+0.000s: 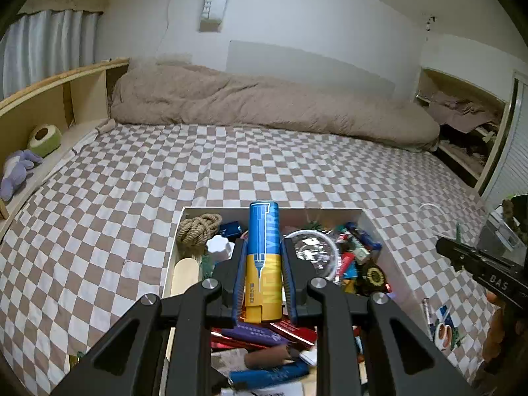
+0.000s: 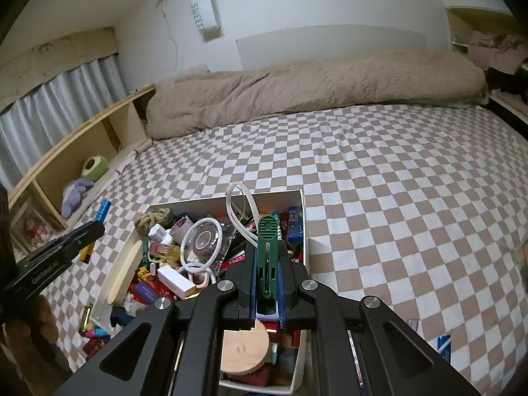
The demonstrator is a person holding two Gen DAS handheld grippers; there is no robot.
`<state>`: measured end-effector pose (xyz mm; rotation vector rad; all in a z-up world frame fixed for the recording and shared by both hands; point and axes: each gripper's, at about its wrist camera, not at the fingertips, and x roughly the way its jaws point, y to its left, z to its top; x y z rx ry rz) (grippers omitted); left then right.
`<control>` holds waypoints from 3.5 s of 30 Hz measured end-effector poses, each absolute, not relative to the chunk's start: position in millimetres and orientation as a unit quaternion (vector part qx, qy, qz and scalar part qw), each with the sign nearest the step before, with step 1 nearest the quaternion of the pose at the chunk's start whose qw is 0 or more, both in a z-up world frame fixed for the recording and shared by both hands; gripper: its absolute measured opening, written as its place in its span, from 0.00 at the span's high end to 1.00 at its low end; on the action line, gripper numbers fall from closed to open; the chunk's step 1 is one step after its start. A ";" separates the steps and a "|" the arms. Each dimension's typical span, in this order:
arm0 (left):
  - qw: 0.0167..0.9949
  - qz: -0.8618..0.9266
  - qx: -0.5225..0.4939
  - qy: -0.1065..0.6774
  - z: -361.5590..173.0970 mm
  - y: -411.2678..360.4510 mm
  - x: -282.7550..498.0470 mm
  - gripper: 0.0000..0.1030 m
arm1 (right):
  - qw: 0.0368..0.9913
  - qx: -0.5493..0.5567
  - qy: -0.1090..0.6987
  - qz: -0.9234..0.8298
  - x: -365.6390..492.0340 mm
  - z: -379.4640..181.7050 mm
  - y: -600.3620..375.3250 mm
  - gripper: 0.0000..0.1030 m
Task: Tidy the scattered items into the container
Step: 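Carry yellow tube and green clothespin over the white box with both tools, then open left gripper to drop yellow tube while right gripper releases clothespin into box, then withdraw both open tools from the box back toward the remaining items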
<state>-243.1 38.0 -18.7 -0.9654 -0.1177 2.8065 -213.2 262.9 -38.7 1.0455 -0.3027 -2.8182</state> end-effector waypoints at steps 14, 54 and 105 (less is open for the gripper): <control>0.089 0.914 -0.396 -0.031 -77.6 16.3 -268.0 0.80 | 0.078 0.421 -0.095 -0.899 -270.6 -61.4 252.0 0.90; 0.123 0.907 -0.389 -0.098 -72.1 -16.9 -254.3 0.36 | 0.047 0.544 0.067 -0.835 -355.1 -120.4 178.1 0.90; 0.124 0.910 -0.388 -0.081 -69.4 -13.8 -249.2 0.36 | 0.076 0.462 -0.056 -0.882 -289.7 -77.1 212.0 0.82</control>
